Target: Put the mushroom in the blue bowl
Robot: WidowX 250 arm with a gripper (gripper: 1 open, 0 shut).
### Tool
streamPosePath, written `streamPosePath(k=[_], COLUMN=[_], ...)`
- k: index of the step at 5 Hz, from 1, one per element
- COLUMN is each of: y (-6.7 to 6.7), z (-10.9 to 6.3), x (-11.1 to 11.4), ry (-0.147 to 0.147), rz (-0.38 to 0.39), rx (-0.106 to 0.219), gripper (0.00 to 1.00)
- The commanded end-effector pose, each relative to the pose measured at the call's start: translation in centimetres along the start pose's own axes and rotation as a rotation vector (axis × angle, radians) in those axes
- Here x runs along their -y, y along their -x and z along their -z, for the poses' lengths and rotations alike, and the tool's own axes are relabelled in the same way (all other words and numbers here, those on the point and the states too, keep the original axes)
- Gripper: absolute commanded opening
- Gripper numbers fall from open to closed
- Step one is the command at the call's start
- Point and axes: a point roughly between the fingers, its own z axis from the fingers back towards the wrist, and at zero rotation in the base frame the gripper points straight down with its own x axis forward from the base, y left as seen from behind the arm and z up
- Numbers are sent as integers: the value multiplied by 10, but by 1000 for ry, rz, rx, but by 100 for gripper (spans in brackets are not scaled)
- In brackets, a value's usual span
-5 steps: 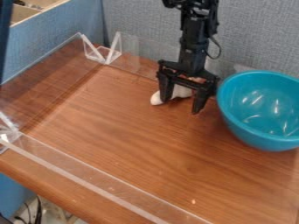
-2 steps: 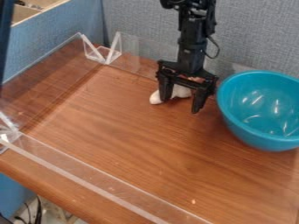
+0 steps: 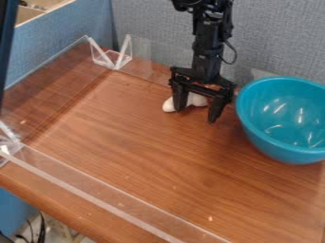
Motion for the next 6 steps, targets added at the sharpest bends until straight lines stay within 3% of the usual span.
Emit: streamPosePath(k=[1,2,6], y=[-11,-12,-5], z=[-19,-18,-33], x=[-6,-7,-7], ry=[3,5,24], rz=[-11,-11,14], rx=[71,76,102], gripper=[100,0,0])
